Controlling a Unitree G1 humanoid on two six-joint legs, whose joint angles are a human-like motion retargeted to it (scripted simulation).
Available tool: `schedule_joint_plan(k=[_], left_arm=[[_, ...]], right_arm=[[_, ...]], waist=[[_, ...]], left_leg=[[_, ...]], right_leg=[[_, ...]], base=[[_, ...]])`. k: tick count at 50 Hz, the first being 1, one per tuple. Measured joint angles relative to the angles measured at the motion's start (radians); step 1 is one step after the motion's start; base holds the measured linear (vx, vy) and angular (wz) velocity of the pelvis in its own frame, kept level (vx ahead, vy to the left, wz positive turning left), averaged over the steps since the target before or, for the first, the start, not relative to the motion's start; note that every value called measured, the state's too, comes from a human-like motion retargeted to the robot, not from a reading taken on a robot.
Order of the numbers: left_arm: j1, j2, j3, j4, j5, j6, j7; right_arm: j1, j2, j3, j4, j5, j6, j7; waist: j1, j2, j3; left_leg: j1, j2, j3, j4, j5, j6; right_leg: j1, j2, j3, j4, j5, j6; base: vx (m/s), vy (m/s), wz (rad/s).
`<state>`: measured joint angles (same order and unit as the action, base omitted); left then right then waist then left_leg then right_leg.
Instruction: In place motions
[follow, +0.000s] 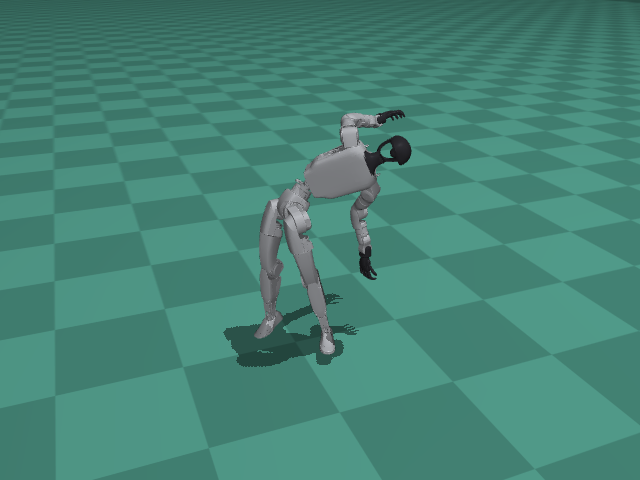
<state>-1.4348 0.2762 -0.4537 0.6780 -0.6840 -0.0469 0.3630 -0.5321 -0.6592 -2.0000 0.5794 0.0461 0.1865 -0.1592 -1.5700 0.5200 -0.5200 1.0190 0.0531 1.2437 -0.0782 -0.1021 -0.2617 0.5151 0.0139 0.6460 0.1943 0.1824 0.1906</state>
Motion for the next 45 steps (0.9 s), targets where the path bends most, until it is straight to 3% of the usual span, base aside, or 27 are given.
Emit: schedule_joint_plan(k=[5, 7, 18, 20, 25, 27, 30, 32, 35, 40, 45], left_arm=[[-0.113, -0.022, -0.074, 0.057, -0.033, -0.009, -0.007], [-0.432, -0.088, -0.17, 0.2, -0.09, -0.019, -0.044], [-0.607, -0.215, -0.276, 0.241, -0.043, 0.011, -0.135], [-0.788, -0.293, -0.297, 0.3, 0.029, 0.019, -0.196], [-0.816, -0.366, -0.295, 0.31, 0.053, 0.025, -0.225], [-0.909, -0.4, -0.285, 0.359, 0.139, 0.024, -0.26], [-0.924, -0.436, -0.277, 0.359, 0.154, 0.023, -0.272], [-0.995, -0.453, -0.256, 0.399, 0.231, 0.024, -0.298], [-1.007, -0.487, -0.241, 0.396, 0.243, 0.022, -0.308], [-1.114, -0.598, -0.191, 0.422, 0.393, 0.03, -0.378], [-1.133, -0.652, -0.165, 0.406, 0.429, 0.023, -0.387]], right_arm=[[-0.005, -0.087, 0.0, 0.059, -0.041, -0.005, 0.041], [-0.166, -0.348, 0.0, 0.207, -0.149, -0.024, 0.073], [-0.171, -0.337, 0.0, 0.289, -0.204, -0.042, 0.085], [-0.372, -0.429, 0.0, 0.342, -0.228, -0.061, 0.03], [-0.361, -0.356, 0.0, 0.35, -0.233, -0.056, -0.005], [-0.554, -0.407, 0.0, 0.37, -0.218, -0.045, -0.074], [-0.556, -0.378, 0.0, 0.36, -0.207, -0.047, -0.093], [-0.75, -0.421, 0.0, 0.353, -0.165, -0.052, -0.162], [-0.76, -0.404, 0.0, 0.334, -0.15, -0.058, -0.181], [-1.07, -0.509, 0.0, 0.263, -0.073, -0.086, -0.309], [-1.085, -0.513, 0.0, 0.227, -0.063, -0.099, -0.323]], waist=[[0.0, 0.0, 0.0], [0.0, 0.0, 0.0], [0.0, 0.0, 0.0], [0.0, 0.0, 0.0], [0.0, 0.0, 0.0], [0.0, 0.0, 0.0], [0.0, 0.0, 0.0], [0.0, 0.0, 0.0], [0.0, 0.0, 0.0], [0.0, 0.0, 0.0], [0.0, 0.0, 0.0]], left_leg=[[0.087, -0.017, 0.076, 0.001, 0.002, 0.0], [0.089, 0.013, -0.006, -0.008, 0.013, 0.0], [0.256, -0.004, 0.169, 0.049, 0.001, 0.0], [0.282, 0.013, 0.075, 0.036, 0.016, 0.0], [0.372, -0.007, 0.19, 0.08, -0.03, 0.0], [0.429, 0.011, 0.1, 0.065, -0.007, 0.0], [0.466, -0.004, 0.166, 0.084, -0.049, 0.0], [0.528, 0.015, 0.089, 0.073, -0.023, 0.0], [0.545, -0.005, 0.134, 0.089, -0.072, 0.0], [0.551, 0.009, 0.059, 0.105, -0.09, 0.0], [0.546, -0.012, 0.132, 0.118, -0.119, 0.0]], right_leg=[[0.054, 0.022, 0.037, -0.015, 0.036, 0.001], [0.091, 0.0, -0.057, -0.05, 0.046, -0.014], [0.192, 0.067, 0.074, -0.047, 0.093, -0.017], [0.241, 0.028, -0.034, -0.052, 0.081, -0.029], [0.289, 0.071, 0.052, -0.05, 0.101, -0.031], [0.366, 0.035, -0.042, -0.046, 0.081, -0.04], [0.383, 0.056, 0.006, -0.051, 0.084, -0.036], [0.464, 0.028, -0.065, -0.05, 0.068, -0.041], [0.469, 0.041, -0.015, -0.062, 0.064, -0.029], [0.513, 0.004, -0.063, -0.102, 0.048, -0.022], [0.499, 0.019, 0.009, -0.113, 0.047, -0.013]], base=[[-0.72, -0.16, -0.71], [-0.44, 0.06, 1.24], [-0.36, 0.07, -0.91], [-0.12, 0.11, 1.03], [-0.21, 0.35, -0.95], [-0.07, 0.28, 0.56], [-0.25, 0.41, -0.53], [-0.07, 0.23, 0.2], [-0.06, 0.5, -0.29], [0.12, 0.45, 0.24], [0.06, 0.61, -0.27]])
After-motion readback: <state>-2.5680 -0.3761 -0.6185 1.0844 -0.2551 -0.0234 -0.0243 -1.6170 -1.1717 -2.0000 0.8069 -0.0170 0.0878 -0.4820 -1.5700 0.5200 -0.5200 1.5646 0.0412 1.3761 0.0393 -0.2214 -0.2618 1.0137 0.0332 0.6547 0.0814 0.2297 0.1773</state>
